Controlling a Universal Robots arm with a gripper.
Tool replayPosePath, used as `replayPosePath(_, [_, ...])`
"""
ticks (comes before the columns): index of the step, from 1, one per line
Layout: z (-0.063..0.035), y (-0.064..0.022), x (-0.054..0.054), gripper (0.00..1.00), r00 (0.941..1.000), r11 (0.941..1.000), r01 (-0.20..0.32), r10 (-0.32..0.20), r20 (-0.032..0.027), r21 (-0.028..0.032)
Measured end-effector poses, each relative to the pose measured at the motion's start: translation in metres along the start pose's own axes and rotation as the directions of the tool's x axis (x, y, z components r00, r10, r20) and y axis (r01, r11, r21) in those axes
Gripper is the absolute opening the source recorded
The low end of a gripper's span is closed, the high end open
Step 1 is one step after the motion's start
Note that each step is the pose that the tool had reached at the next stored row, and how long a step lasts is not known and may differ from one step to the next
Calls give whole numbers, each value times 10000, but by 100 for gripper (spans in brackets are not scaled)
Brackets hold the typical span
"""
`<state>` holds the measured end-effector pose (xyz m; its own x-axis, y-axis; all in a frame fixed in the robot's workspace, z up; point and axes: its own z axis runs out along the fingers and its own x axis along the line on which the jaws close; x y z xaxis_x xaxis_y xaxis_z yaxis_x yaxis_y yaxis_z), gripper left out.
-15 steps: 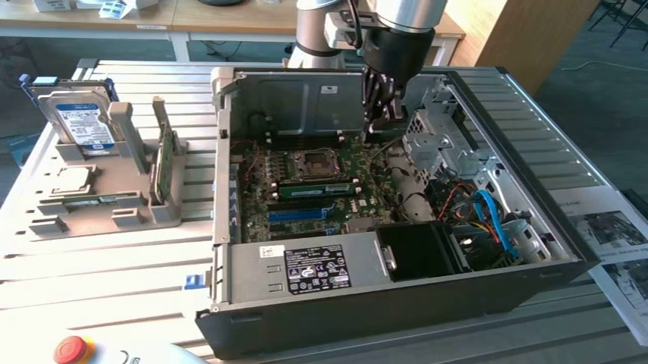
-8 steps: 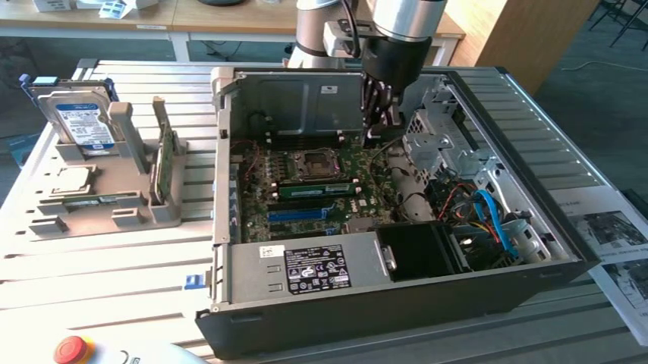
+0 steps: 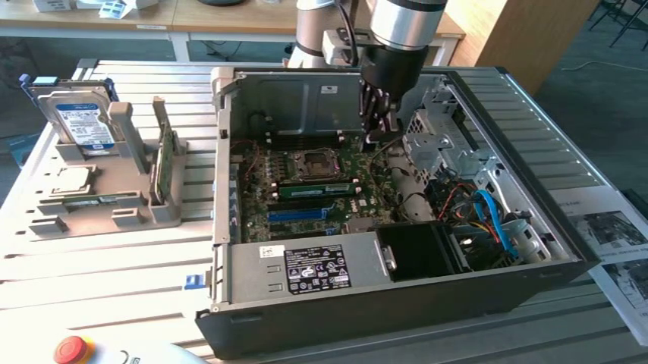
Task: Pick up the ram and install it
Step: 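Press down the ram until it locks into place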
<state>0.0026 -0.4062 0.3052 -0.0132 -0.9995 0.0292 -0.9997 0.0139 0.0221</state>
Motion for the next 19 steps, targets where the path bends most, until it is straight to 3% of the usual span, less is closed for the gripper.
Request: replayPosePath(19, [310, -7, -9, 10, 10000, 10000, 0, 0, -11, 1])
